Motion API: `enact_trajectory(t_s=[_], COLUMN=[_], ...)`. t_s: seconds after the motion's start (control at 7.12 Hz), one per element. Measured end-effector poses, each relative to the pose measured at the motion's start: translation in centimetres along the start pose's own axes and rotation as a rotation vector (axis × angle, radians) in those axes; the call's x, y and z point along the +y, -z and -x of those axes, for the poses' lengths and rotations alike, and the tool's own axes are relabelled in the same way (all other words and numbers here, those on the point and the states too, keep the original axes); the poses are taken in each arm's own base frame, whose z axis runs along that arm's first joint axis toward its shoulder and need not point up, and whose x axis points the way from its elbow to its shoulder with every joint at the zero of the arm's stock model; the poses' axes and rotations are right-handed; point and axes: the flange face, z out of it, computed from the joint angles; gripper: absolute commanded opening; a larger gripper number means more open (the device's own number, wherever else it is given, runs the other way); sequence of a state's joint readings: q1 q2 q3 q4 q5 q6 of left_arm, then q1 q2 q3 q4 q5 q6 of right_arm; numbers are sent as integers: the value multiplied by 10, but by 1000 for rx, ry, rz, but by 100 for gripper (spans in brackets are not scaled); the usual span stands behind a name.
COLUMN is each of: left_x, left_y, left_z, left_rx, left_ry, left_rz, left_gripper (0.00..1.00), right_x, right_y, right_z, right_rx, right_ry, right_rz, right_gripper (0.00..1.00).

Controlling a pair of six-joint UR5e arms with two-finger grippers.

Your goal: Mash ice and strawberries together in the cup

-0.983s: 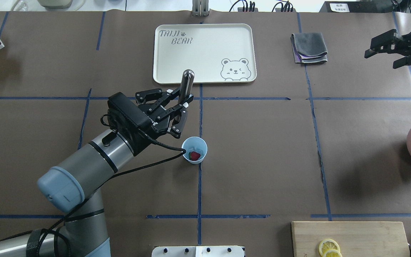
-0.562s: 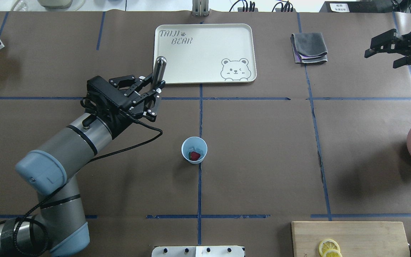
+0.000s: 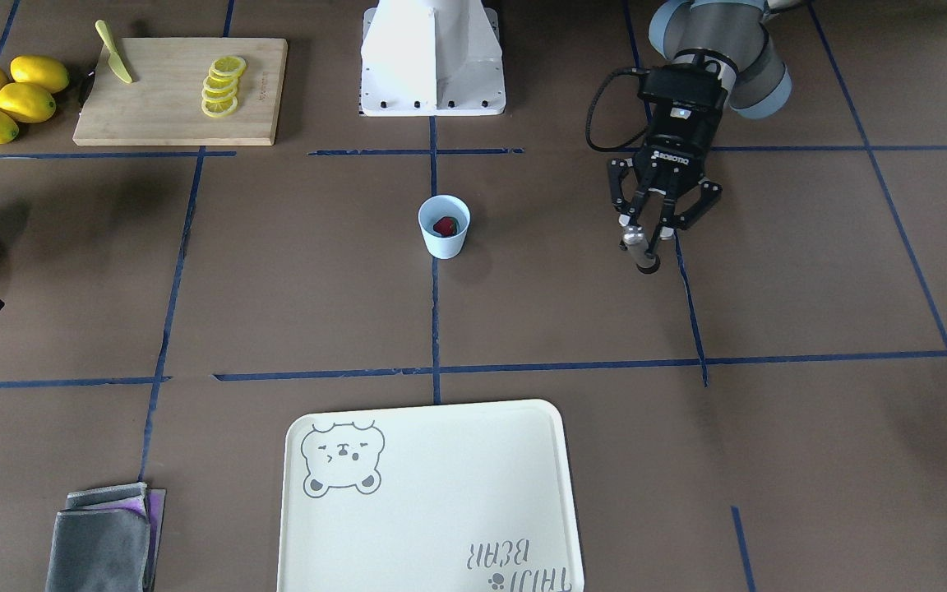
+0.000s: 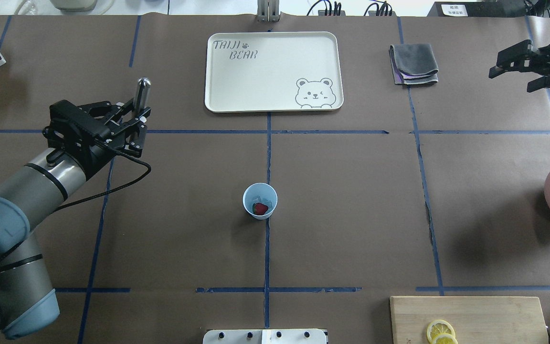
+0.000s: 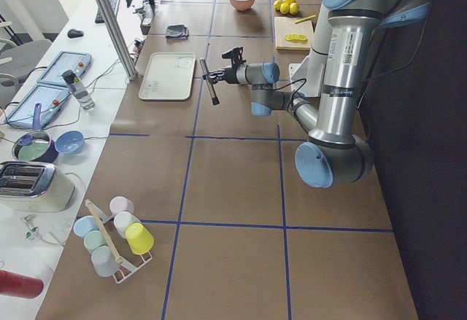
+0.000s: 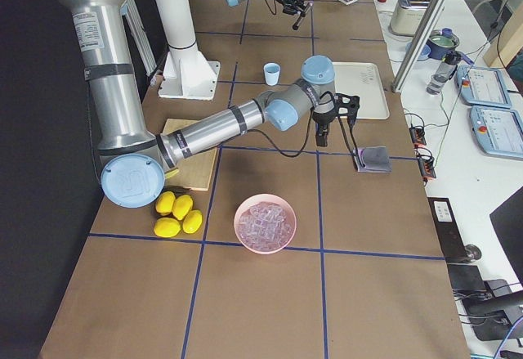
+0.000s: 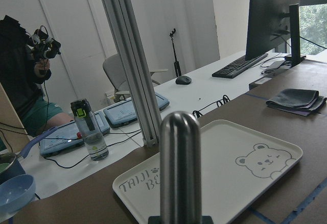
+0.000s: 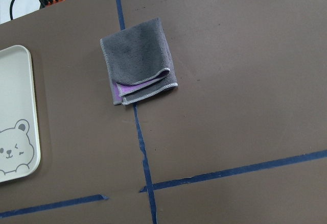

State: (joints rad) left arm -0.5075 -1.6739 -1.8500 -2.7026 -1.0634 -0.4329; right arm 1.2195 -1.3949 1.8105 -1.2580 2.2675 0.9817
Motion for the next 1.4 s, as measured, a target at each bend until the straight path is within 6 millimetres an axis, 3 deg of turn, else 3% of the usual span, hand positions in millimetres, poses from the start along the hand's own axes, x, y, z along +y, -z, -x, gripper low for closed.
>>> enact_trajectory(t_s=[0.42,0.7,1.26,1.4], left_x=[39,85,183,195], left_y=[11,43,85,94], left_z=[97,158,233,247], left_rx=[-25,-35,-124,-136], left_ry=[-48,-51,-14,71], left_rz=[203,361,676,774], left_gripper=[0,0,0,0], right_x=[1,1,0,0], right_y=[-1,-2,-2,-2], right_z=[-3,-4,-3,-3], right_rx=[4,6,5,5], right_ry=[-3,-5,-3,-3], right_rz=[1,1,1,1], right_gripper=[100,100,100,100])
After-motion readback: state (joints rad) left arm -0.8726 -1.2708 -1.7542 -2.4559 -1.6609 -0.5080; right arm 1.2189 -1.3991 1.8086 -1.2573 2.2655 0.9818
